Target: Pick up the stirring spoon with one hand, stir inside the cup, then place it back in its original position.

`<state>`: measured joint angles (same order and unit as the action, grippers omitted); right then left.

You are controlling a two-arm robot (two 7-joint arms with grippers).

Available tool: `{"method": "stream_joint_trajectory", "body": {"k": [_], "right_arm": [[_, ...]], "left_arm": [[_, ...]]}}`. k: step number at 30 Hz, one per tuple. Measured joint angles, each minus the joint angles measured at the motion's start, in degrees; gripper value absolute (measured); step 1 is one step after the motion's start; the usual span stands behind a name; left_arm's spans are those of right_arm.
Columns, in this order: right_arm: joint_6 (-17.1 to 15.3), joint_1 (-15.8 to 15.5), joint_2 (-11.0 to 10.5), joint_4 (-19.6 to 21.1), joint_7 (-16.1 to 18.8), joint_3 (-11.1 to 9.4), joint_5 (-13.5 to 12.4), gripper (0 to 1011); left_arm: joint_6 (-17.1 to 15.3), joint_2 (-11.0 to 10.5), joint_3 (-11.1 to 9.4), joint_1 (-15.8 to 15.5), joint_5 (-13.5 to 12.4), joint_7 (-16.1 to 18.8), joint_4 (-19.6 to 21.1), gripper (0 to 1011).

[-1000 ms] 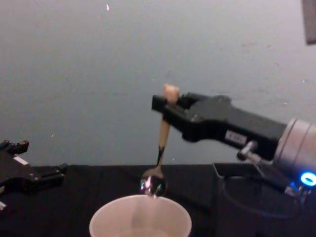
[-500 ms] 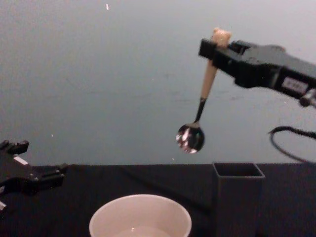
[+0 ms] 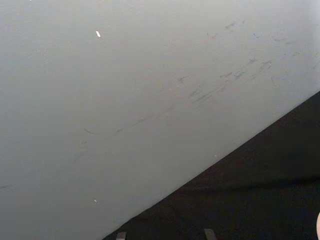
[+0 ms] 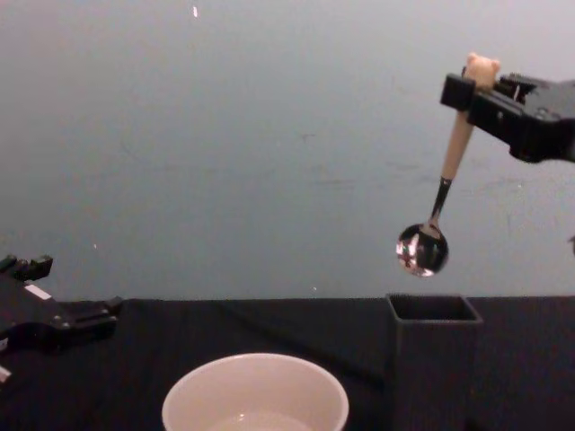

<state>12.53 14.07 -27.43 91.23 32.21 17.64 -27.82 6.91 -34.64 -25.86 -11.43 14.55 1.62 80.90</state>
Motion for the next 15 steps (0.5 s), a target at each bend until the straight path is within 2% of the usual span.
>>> {"method": "stream_joint_trajectory", "body": {"k": [15], "right_arm": [[-1.4,0.1,0.0,-2.5,0.0,0.9,1.0,212]], "left_arm": [[0.0,0.0,0.0,0.0,0.0,0.0,0.0,1001]]}}
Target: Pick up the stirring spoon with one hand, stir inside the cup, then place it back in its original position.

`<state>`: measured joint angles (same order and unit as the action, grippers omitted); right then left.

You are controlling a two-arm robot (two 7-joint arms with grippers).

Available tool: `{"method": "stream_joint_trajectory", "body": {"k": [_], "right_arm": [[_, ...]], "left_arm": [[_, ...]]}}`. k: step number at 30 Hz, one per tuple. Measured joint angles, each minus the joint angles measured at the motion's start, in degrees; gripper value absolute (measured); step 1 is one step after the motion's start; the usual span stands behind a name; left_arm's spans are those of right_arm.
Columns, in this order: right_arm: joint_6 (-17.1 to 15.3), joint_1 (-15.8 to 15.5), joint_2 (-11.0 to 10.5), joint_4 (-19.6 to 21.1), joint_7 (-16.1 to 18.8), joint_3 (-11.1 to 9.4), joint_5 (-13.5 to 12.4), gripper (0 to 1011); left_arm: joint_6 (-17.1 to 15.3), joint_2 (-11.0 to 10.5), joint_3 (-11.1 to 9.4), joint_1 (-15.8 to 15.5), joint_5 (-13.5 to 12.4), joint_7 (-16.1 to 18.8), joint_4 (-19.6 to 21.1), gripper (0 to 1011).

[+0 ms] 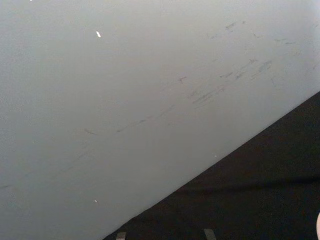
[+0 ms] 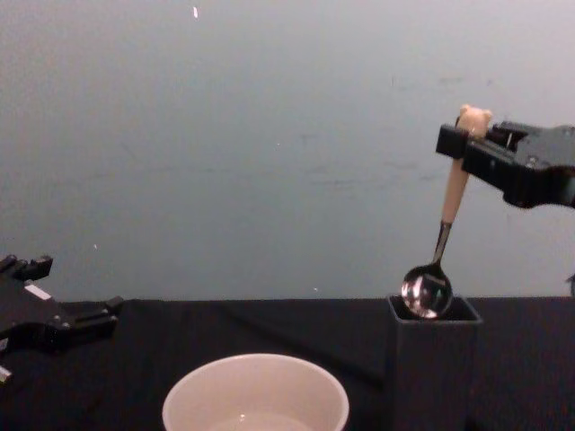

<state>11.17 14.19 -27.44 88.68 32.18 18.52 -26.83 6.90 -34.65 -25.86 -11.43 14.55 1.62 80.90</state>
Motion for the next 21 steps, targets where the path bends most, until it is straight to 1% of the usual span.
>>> {"method": "stream_joint_trajectory", "body": {"k": [8,15,21], "right_arm": [[-2.4,-0.2,1.0,-0.9,-1.1,1.0,0.0,212],[-6.2,-0.1,2.9,-2.8,-4.5,1.5,0.1,212],[-8.3,-0.5,4.0,-3.4,-6.9,1.4,0.4,212]], "left_arm": [[0.0,0.0,0.0,0.0,0.0,0.0,0.0,1001],[0.0,0.0,0.0,0.0,0.0,0.0,0.0,1001],[0.0,0.0,0.0,0.0,0.0,0.0,0.0,1001]]}}
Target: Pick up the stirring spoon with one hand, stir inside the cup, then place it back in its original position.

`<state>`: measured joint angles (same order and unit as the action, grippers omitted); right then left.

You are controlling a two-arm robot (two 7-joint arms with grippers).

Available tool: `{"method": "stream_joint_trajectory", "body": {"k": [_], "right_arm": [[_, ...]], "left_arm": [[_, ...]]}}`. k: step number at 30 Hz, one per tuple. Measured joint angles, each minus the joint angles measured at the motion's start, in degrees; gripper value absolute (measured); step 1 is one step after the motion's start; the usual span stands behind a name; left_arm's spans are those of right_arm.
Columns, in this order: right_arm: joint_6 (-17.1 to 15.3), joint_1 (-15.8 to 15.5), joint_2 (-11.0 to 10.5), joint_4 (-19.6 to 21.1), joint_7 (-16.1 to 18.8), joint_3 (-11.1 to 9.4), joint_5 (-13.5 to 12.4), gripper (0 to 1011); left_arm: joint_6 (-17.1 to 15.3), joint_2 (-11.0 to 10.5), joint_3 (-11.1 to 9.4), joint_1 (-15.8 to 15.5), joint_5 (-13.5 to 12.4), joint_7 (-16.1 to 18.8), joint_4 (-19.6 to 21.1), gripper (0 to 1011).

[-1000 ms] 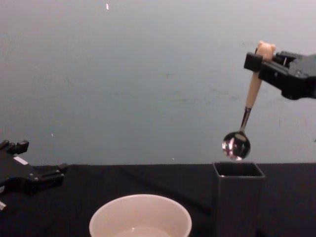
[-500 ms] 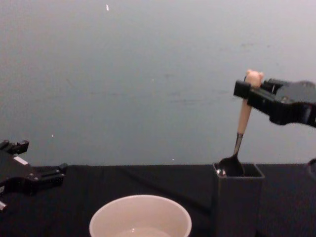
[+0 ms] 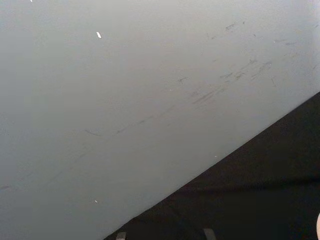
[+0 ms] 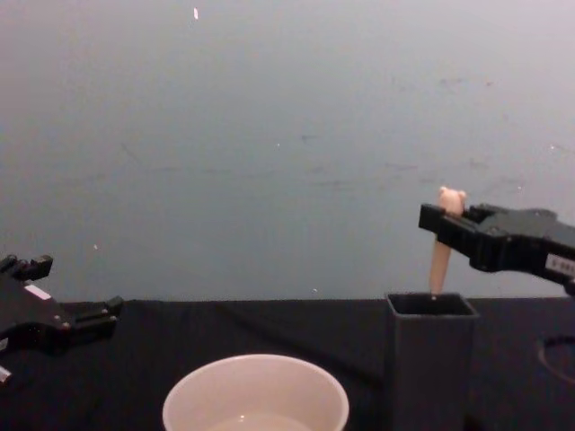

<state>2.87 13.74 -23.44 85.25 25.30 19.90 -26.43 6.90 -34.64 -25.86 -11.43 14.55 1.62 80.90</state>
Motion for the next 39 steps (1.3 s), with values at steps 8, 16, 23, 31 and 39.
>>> {"method": "stream_joint_trajectory", "body": {"k": [8,16,23,31,39], "right_arm": [[-2.2,-1.5,1.0,0.4,-2.1,-0.6,-0.3,212],[-3.5,-2.6,1.5,0.6,-3.1,-0.7,-0.3,212],[-4.0,-3.2,1.8,0.5,-3.7,-0.8,0.2,212],[-4.6,-3.9,1.9,0.4,-4.0,-1.0,0.4,212],[-4.9,-4.3,1.9,0.6,-4.5,-1.1,1.1,212]], "left_arm": [[0.0,0.0,0.0,0.0,0.0,0.0,0.0,1002],[0.0,0.0,0.0,0.0,0.0,0.0,0.0,1001],[0.0,0.0,0.0,0.0,0.0,0.0,0.0,1001],[0.0,0.0,0.0,0.0,0.0,0.0,0.0,1002],[0.0,0.0,0.0,0.0,0.0,0.0,0.0,1001]]}}
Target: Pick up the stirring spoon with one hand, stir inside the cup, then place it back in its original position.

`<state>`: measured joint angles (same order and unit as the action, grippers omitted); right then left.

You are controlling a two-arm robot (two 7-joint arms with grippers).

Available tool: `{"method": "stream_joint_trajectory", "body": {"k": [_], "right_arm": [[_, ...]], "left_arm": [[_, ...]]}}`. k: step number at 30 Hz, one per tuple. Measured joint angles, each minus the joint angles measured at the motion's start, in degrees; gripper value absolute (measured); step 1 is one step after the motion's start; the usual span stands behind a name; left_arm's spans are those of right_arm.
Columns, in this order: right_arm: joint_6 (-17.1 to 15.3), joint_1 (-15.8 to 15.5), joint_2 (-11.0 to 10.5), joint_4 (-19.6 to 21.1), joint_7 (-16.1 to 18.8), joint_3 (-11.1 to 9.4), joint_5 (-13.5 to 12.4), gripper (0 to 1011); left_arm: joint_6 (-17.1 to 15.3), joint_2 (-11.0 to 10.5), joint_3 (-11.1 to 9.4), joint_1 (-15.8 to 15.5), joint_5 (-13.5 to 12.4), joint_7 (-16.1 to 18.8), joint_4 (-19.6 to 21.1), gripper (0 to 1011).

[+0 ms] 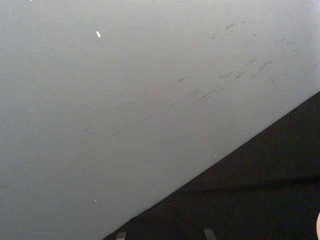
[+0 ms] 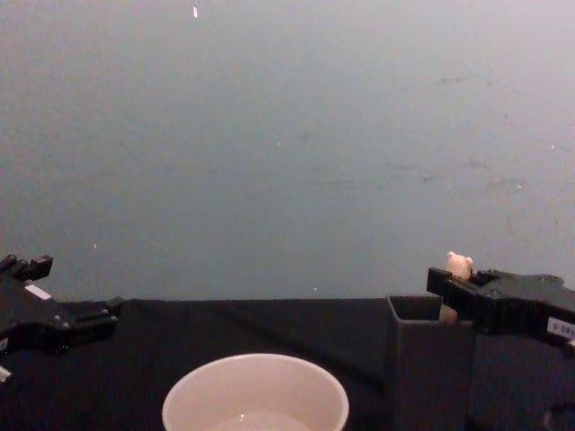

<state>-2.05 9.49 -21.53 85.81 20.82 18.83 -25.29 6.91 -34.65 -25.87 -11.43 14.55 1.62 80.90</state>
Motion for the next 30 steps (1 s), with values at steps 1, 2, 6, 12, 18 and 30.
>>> {"method": "stream_joint_trajectory", "body": {"k": [1,2,6,12,18,30], "right_arm": [[0.0,0.0,0.0,0.0,0.0,0.0,0.0,212],[0.0,0.0,0.0,0.0,0.0,0.0,0.0,212],[0.0,0.0,0.0,0.0,0.0,0.0,0.0,212],[0.0,0.0,0.0,0.0,0.1,0.0,0.0,212],[0.0,0.1,0.0,0.0,0.1,0.0,-0.1,339],[0.1,0.1,0.0,0.0,0.2,0.0,-0.2,737]], "left_arm": [[0.0,0.0,0.0,0.0,0.0,0.0,0.0,1001],[0.0,0.0,0.0,0.0,0.0,0.0,0.0,1001],[0.0,0.0,0.0,0.0,0.0,0.0,0.0,1001],[0.0,0.0,0.0,0.0,0.0,0.0,0.0,1001],[0.0,0.0,0.0,0.0,0.0,0.0,0.0,1001],[0.0,0.0,0.0,0.0,0.0,0.0,0.0,1001]]}}
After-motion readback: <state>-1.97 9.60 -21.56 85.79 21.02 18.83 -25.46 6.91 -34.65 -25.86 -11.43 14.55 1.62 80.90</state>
